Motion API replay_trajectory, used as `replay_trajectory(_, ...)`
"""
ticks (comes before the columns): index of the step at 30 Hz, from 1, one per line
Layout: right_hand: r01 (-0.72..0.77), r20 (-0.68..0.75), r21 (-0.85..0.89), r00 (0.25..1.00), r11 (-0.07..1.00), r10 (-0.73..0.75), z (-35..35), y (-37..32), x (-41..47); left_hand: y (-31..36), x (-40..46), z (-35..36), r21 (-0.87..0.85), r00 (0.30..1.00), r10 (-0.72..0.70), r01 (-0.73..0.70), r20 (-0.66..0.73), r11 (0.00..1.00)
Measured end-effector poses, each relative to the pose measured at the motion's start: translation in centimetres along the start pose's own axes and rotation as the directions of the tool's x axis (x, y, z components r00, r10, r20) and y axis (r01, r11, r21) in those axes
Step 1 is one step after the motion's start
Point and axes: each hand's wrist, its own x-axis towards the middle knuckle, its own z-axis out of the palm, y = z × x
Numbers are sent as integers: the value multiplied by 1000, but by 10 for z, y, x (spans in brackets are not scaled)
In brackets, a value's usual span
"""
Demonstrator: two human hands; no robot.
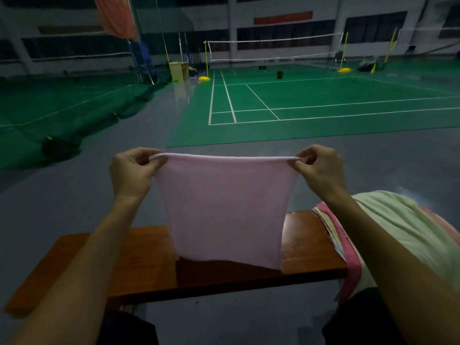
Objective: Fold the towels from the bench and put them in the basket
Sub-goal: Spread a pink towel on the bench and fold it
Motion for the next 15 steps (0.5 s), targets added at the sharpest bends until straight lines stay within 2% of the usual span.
replay_trajectory(4,-76,175,75,983,994,62,-10,10,-14,-2,-9,-8,-35,998,-45,47,34,998)
replay_trajectory(6,-217,306,264,943,940,132,-16,10,-25,-2,-18,-10,-115,983,-138,152,122,982)
replay_trajectory(8,-355,411,411,894,840,177,-20,9,-37,1,-30,-11,-160,969,-171,200,181,967)
replay_trajectory(10,-404,438,450,877,797,198,-23,8,-46,6,-41,-11,-153,969,-167,196,181,969)
replay_trajectory(12,-394,410,446,888,803,208,-28,8,-52,9,-49,-14,-164,972,-169,195,162,967)
replay_trajectory(15,-377,372,497,906,782,201,-40,8,-58,20,-59,-23,-278,962,-192,242,196,930)
